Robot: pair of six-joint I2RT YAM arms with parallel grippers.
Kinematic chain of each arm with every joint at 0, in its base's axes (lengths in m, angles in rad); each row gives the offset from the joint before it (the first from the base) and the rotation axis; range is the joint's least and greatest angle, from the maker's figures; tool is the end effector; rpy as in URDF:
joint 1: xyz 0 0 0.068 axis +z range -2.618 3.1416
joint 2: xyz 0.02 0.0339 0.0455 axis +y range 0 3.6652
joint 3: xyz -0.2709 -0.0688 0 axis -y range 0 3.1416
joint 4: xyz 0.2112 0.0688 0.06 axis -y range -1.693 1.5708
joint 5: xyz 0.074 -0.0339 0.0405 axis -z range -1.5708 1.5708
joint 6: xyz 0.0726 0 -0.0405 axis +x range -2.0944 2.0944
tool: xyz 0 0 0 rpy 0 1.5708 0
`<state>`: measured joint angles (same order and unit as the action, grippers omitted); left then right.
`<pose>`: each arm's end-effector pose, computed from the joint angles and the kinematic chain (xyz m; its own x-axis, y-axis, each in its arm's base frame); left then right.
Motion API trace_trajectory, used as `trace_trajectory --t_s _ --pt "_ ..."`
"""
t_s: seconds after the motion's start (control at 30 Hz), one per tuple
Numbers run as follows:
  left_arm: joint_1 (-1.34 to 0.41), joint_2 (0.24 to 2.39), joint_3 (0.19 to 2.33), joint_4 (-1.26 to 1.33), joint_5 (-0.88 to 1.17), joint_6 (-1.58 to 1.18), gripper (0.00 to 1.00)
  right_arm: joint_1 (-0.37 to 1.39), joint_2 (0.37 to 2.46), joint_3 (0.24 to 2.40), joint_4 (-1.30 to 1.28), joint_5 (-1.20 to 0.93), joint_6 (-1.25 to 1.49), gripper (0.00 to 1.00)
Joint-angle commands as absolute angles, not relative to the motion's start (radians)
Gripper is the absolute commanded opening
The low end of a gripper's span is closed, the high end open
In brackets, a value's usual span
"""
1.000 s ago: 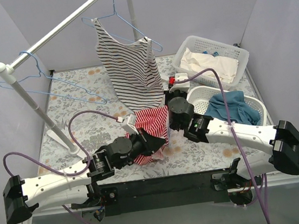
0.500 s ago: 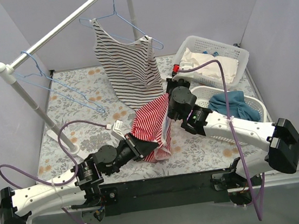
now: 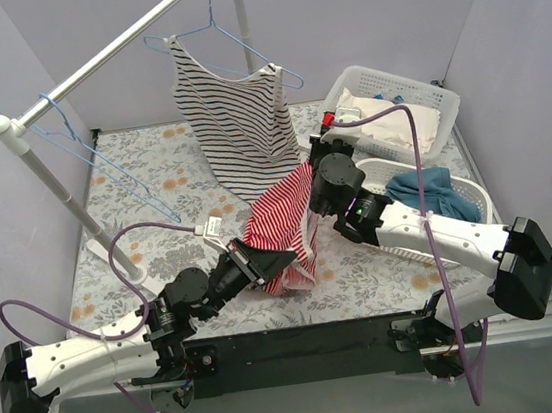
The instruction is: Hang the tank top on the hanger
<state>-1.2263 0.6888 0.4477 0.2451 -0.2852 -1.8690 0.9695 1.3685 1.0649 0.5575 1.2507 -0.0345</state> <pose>0.0780 -0.1568 0.2941 -0.7729 -0.5618 0.2949 -0.2362 -0.1766 -0.9555 0.2145 0.1909 0.3973 0.1330 0.1747 -0.9756 0.2650 0.9422 0.2049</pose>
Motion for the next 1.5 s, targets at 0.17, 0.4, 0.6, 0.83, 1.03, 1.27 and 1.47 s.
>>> trace_trajectory --t_s 0.17,0.4,0.6,0.83,1.03,1.27,1.47 --pt "-1.232 0.837 0.604 0.34 -0.443 -1.796 0.0 0.989 1.361 1.224 0.64 1.293 -0.092 0.01" --pt "-1.232 0.89 0.636 0.38 -0.495 -1.757 0.0 0.997 1.359 1.22 0.641 1.289 -0.106 0.01" --pt "-1.232 0.867 0.707 0.224 -0.646 -1.707 0.0 1.017 1.328 1.209 0.618 1.264 -0.103 0.01" --pt "-1.232 0.894 0.756 0.255 -0.611 -1.585 0.19 1.045 1.321 1.261 0.555 1.246 -0.092 0.01" --pt "-1.232 0.953 0.87 0.097 -0.552 -1.54 0.48 1.051 1.319 1.298 0.555 1.25 -0.13 0.01" --pt "-1.232 0.971 1.001 -0.112 -0.465 -1.445 0.71 1.051 1.282 1.295 0.555 1.256 -0.156 0.01" --pt "-1.232 0.979 1.141 -0.319 -0.449 -1.417 0.59 1.051 1.282 1.33 0.555 1.249 -0.187 0.01"
